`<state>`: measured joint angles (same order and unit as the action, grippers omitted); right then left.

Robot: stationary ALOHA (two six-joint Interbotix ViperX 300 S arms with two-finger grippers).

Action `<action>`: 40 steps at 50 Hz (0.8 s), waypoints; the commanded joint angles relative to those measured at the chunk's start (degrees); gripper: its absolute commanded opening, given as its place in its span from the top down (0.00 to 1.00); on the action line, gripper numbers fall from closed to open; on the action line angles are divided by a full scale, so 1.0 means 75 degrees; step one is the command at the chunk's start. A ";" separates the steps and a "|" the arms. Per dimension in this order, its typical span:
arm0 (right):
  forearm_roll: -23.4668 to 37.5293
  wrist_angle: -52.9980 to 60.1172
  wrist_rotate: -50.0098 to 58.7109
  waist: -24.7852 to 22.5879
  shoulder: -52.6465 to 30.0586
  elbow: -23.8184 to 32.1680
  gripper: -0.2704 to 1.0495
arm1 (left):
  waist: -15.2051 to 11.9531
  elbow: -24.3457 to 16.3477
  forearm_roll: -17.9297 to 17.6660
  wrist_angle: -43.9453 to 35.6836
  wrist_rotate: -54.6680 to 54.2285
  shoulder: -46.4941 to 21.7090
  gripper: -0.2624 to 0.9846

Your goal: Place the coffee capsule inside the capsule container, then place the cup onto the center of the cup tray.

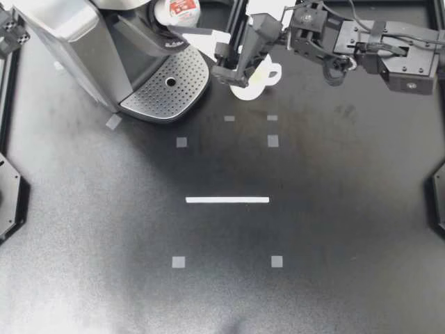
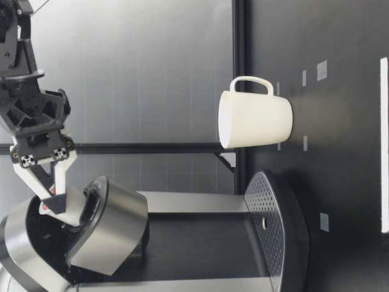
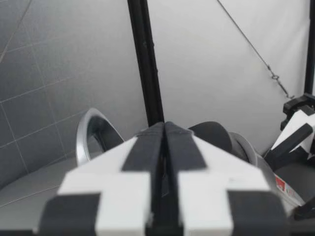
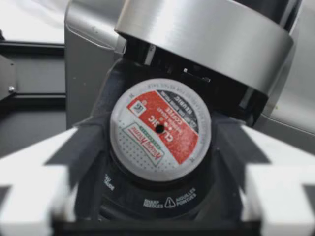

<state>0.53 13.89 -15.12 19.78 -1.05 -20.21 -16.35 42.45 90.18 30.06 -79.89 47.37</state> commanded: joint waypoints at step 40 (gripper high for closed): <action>-0.0023 0.0305 -0.0234 0.0035 0.0129 0.0164 0.19 | -0.0012 -0.0059 0.0059 0.0164 0.0012 -0.0012 0.75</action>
<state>0.53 15.29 -16.96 19.69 -2.20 -19.69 -16.35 42.54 90.26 30.41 -79.89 47.37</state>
